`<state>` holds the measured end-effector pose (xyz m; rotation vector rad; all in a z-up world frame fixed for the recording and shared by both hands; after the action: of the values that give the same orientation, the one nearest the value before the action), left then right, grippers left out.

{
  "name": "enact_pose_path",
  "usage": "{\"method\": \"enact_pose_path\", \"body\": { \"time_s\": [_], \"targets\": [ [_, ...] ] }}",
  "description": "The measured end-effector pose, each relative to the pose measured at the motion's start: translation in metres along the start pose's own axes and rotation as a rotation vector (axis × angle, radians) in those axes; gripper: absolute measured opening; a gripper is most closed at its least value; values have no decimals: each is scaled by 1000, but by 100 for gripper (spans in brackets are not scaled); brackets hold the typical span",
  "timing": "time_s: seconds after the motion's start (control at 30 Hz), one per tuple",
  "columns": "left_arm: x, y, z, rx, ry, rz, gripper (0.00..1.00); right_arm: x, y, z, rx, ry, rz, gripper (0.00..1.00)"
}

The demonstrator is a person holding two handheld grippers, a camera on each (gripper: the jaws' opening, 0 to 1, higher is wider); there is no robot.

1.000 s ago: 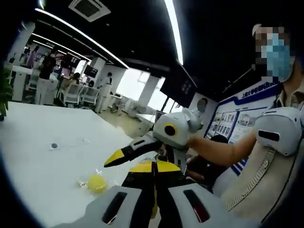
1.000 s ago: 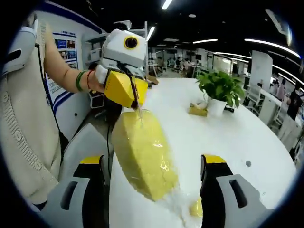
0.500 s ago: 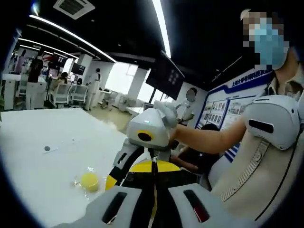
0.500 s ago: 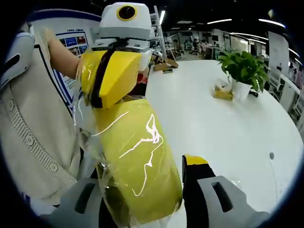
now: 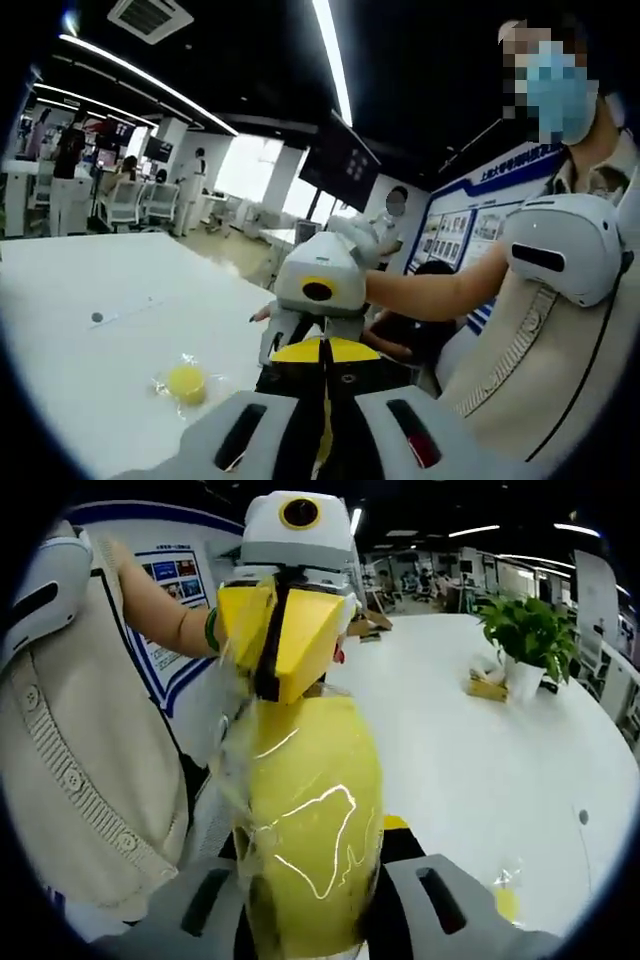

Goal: Compare the silicone blocks by pressing each to a similar depth, holding the contact briefly, and releasing to observe deformation and rebound differences across the visible hardness samples.

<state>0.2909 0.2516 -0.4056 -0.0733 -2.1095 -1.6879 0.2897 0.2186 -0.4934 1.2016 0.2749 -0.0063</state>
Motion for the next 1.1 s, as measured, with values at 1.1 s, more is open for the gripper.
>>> {"method": "enact_pose_path", "body": {
  "time_s": [1.1],
  "targets": [
    [10, -4, -8, -25, -39, -70, 0, -10, -4, 11, -3, -72, 19, 10]
  ]
}}
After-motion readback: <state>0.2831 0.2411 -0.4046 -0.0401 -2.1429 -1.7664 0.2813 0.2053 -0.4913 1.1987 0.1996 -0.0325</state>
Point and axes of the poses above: the point that each gripper's makers call its tool centre point, and the gripper's own axes: z roughly backward along the fingers, x roughly to its right, y roughly out of its top, the point moved 4 cm from there along z, roughly backward along the fingers, and after that the axes turned 15 degrees about x, right-handed, at the moved point
